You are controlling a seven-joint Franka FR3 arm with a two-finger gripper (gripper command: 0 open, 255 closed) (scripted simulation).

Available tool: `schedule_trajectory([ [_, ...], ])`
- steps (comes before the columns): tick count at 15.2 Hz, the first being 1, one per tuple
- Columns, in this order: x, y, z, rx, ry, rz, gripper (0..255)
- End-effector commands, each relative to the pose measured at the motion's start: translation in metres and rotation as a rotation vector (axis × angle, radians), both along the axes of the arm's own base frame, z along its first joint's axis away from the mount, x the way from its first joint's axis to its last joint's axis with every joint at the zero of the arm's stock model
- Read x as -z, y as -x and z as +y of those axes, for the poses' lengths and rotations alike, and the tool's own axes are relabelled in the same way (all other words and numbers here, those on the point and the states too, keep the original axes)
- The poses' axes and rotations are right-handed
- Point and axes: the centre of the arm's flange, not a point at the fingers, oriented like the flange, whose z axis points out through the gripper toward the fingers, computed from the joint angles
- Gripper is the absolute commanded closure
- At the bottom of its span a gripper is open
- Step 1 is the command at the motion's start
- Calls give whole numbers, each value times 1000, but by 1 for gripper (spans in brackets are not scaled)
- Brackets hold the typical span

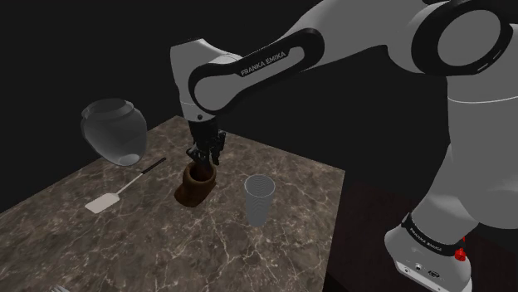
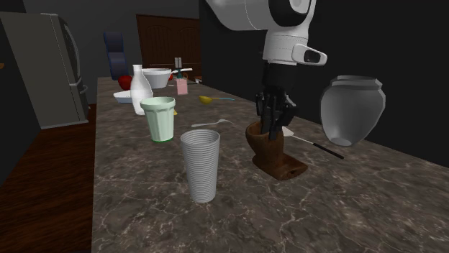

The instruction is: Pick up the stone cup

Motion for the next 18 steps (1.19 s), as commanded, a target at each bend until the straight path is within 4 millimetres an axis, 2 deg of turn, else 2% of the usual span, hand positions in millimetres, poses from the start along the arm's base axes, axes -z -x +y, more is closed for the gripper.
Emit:
schedule_trajectory([
  [1,0,0,0,0,0,1,255],
  [6,0,0,0,0,0,0,255],
  [18,-63,0,0,0,0,0,255],
])
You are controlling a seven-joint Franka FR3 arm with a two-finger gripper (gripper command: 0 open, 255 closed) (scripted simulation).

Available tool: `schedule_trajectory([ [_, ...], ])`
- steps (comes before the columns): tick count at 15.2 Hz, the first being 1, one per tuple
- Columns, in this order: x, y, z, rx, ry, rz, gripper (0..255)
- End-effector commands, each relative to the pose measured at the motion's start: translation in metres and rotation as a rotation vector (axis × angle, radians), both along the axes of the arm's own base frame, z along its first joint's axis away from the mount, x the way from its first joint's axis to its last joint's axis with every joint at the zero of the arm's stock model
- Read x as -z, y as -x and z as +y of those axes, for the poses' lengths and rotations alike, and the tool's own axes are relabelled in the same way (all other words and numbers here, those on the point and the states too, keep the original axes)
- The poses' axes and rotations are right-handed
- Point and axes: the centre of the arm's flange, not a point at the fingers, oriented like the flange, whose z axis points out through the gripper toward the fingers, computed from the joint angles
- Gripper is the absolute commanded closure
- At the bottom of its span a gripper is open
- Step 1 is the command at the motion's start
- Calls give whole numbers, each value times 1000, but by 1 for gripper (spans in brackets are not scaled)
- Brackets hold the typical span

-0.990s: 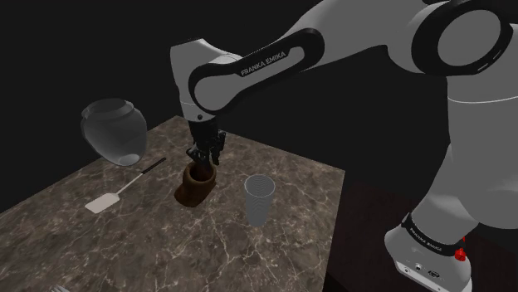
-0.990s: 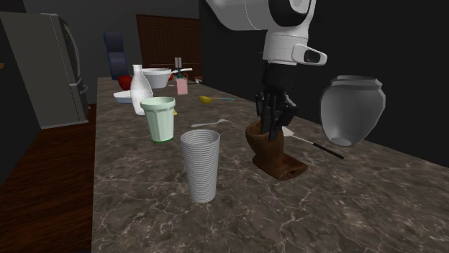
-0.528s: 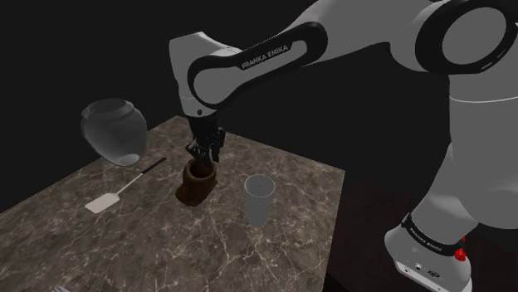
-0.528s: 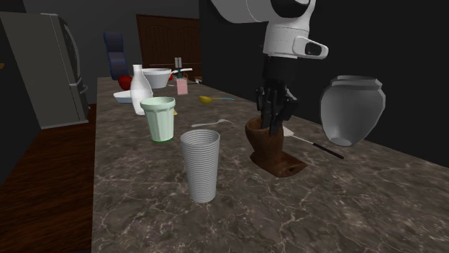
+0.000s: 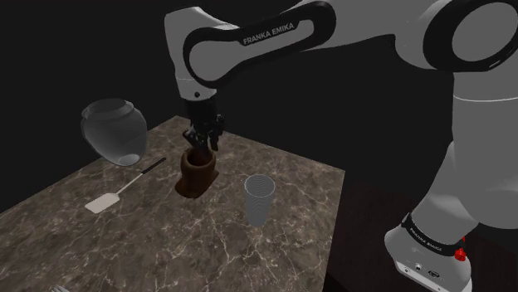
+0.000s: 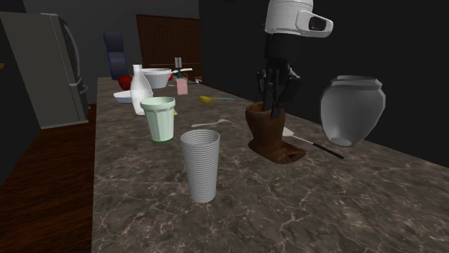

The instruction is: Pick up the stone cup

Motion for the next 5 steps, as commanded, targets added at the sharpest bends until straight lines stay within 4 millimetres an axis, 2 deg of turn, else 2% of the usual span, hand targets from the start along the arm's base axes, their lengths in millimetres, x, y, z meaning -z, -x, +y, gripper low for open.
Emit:
schedule_trajectory([
  [1,-11,0,0,0,-1,-1,255],
  [3,-21,0,0,0,-1,-1,255],
  [5,-22,0,0,0,-1,-1,255],
])
